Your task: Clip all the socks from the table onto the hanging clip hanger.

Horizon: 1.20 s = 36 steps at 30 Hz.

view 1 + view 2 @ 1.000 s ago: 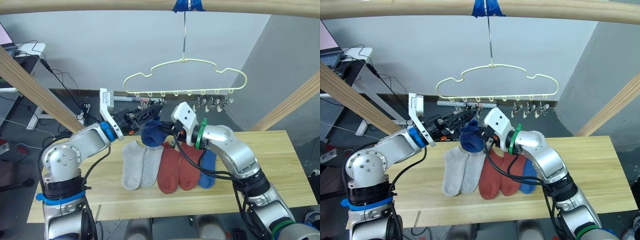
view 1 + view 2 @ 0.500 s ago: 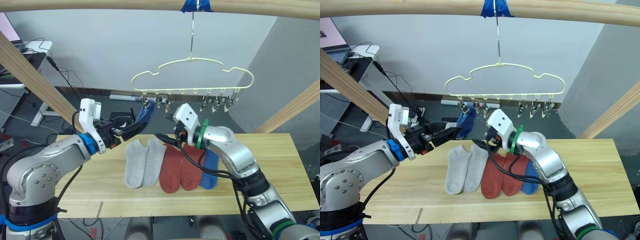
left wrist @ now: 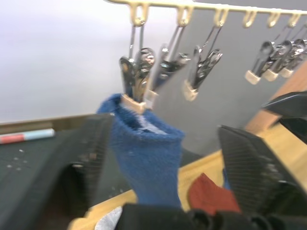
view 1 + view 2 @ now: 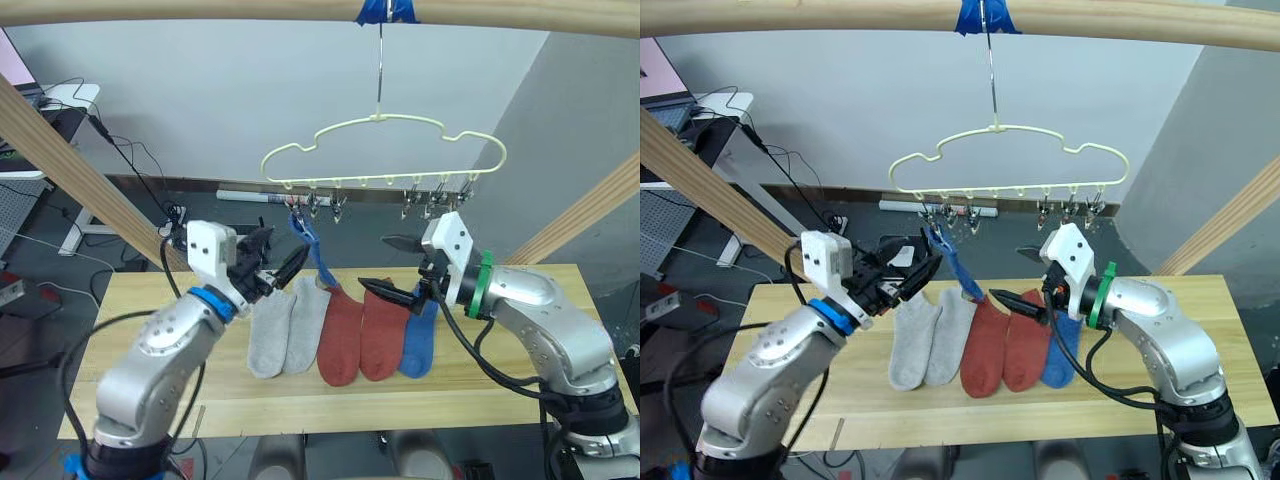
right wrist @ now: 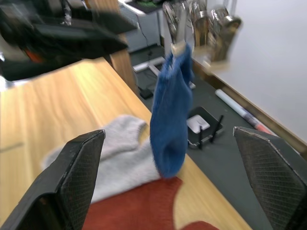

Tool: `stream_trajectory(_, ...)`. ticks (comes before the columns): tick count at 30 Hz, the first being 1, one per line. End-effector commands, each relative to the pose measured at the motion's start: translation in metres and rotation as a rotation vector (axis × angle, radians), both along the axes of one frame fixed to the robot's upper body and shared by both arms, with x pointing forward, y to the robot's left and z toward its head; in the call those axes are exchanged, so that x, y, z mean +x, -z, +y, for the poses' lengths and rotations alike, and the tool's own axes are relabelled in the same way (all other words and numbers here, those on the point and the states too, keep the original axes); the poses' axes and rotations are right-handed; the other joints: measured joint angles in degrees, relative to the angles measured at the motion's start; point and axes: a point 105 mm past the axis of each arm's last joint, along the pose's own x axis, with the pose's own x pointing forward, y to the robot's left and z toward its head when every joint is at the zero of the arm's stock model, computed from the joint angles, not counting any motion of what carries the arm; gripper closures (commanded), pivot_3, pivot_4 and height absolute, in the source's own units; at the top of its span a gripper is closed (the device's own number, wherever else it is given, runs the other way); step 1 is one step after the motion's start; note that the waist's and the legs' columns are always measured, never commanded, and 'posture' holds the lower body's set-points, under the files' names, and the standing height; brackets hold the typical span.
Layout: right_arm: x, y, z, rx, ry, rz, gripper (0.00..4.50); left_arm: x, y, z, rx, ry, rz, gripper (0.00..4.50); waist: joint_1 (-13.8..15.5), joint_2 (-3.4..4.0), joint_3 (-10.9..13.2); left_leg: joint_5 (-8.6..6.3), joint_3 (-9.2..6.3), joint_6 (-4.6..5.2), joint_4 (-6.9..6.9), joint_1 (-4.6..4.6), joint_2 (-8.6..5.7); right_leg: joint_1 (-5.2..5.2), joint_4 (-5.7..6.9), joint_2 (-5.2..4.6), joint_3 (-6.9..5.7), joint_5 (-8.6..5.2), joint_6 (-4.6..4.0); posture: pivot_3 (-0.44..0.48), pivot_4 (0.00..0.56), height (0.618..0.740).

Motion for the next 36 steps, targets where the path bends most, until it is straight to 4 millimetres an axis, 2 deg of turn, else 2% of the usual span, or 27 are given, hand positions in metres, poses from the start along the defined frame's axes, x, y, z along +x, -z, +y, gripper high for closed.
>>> stream_trajectory(1,-0.008,-0.012,0.003,0.034,0.0,-0.046,0.0,-0.005,-0.016,-0.015,0.027,0.003,-0.14,1.65,0.0,0.0,0.0,0.01,0.0,0.02,0.0,0.01,0.0,0.0,0.01,0.0,0.0,0.02,0.0,-0.098,0.272,0.74)
stream_trajectory(13,-0.011,-0.026,0.007,0.083,0.024,-0.1,0.0,0.015,-0.021,-0.032,0.032,-0.029,-0.272,1.65,-0.3,0.0,0.0,0.15,0.03,0.1,0.0,0.04,-0.01,0.03,0.04,0.03,-0.01,0.18,-0.01,-0.128,0.261,0.74)
stream_trajectory(16,-0.012,-0.026,0.007,0.069,0.02,-0.109,0.0,0.018,-0.018,-0.031,0.034,-0.044,-0.267,2.47,-0.6,0.0,0.0,0.15,0.03,0.1,0.0,0.03,-0.01,0.03,0.03,0.02,-0.01,0.18,-0.01,-0.133,0.261,0.74)
stream_trajectory(24,-0.013,-0.03,0.012,0.074,0.007,-0.118,0.0,0.024,-0.018,-0.026,0.019,-0.084,-0.272,2.47,-1.1,-0.01,0.0,0.16,0.02,0.11,0.02,0.03,-0.01,0.04,0.05,0.03,-0.01,0.19,0.0,-0.13,0.257,0.74)
stream_trajectory(36,-0.018,-0.05,0.024,0.127,-0.063,-0.171,0.0,0.039,-0.019,-0.021,-0.006,-0.158,-0.277,2.47,-1.2,-0.01,0.0,0.17,0.02,0.12,0.03,0.04,-0.01,0.03,0.07,0.03,-0.02,0.19,0.01,-0.136,0.263,0.74)
